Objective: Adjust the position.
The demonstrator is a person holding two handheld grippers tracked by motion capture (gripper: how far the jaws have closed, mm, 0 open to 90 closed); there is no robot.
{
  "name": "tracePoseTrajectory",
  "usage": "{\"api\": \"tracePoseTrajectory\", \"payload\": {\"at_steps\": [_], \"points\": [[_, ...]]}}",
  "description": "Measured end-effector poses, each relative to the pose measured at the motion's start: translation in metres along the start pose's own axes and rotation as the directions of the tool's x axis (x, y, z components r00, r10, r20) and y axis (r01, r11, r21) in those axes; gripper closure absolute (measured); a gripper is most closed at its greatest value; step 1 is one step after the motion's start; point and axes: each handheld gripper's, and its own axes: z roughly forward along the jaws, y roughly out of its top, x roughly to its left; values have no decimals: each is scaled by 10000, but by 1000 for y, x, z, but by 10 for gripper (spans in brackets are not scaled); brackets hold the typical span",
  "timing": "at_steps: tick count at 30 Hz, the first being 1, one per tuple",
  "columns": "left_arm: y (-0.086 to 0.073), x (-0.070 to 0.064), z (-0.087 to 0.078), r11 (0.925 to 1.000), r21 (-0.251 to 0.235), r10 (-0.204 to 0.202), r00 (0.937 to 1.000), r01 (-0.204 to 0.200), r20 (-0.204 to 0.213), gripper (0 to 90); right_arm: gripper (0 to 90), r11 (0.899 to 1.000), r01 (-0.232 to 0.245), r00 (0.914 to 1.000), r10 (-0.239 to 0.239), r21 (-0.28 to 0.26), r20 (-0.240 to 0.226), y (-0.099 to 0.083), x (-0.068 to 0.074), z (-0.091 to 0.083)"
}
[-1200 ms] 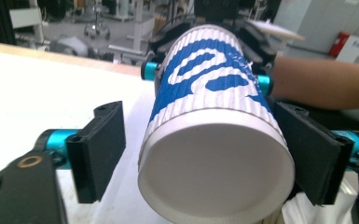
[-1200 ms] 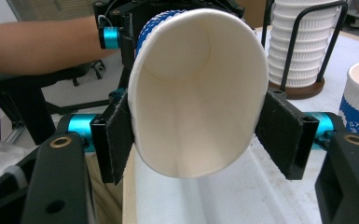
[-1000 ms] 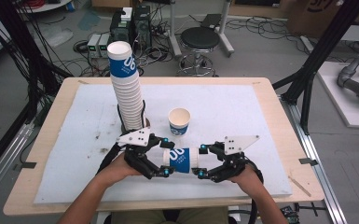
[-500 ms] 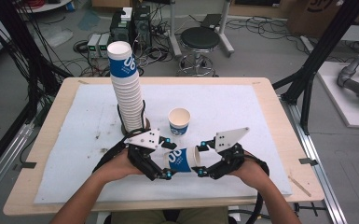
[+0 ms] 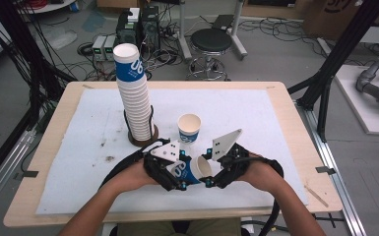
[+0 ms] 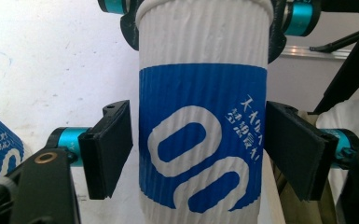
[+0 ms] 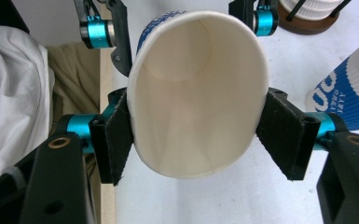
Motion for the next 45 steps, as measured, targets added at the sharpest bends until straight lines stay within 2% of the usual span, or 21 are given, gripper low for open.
{"api": "tracePoseTrajectory", "payload": {"at_steps": [6, 12, 21, 24, 27, 30, 32, 34, 36, 38, 40, 43, 45], "points": [[0, 1, 5, 9995, 275, -126, 9998, 121, 169, 277, 318, 9995, -22, 9999, 25, 304, -106, 1, 0, 4], [0, 2, 11, 9980, 605, -233, 9983, 200, 536, 308, 318, 9978, 195, 9998, -189, 638, -108, 2, 1, 7], [-1, 2, 16, 9953, 945, -266, 9965, 191, 789, 314, 319, 9928, 463, 9988, -443, 1106, -206, 8, 4, 10], [-1, 1, 17, 9949, 976, -327, 9959, 243, 844, 316, 319, 9908, 517, 9984, -483, 1248, -301, 10, 5, 11], [-2, 1, 16, 9965, 783, -357, 9960, 293, 820, 314, 297, 9920, 469, 9986, -435, 1176, -307, 10, 5, 11], [-3, 3, 13, 9981, 492, -413, 9957, 373, 832, 307, 258, 9977, 237, 9995, -225, 636, -199, 8, 3, 9], [-5, 4, 11, 9984, 339, -487, 9953, 460, 833, 306, 209, 9999, -106, 9999, 106, 55, -66, 7, 2, 5], [-8, 5, 9, 9978, 71, -661, 9951, 658, 728, 299, 209, 9981, -324, 9995, 324, -517, -14, 5, 1, 0], [-12, 7, 7, 9955, -242, -903, 9943, 918, 565, 285, 209, 9919, -534, 9985, 546, -1155, 72, 3, -1, -6], [-17, 9, 5, 9920, -571, -1094, 9927, 1122, 501, 282, 209, 9790, -675, 9962, 766, -1922, 404, -1, -2, -15], [-21, 10, 3, 9868, -925, -1296, 9908, 1327, 394, 280, 208, 9621, -885, 9915, 1098, -2579, 693, -8, -5, -23], [-27, 11, 1, 9768, -1502, -1537, 9881, 1525, 40, 272, 206, 9361, -1278, 9778, 1742, -3276, 1163, -19, -8, -35], [-30, 12, 0, 9680, -1898, -1702, 9853, 1644, -145, 265, 206, 9241, -1553, 9662, 2157, -3491, 1412, -27, -8, -40]]}}
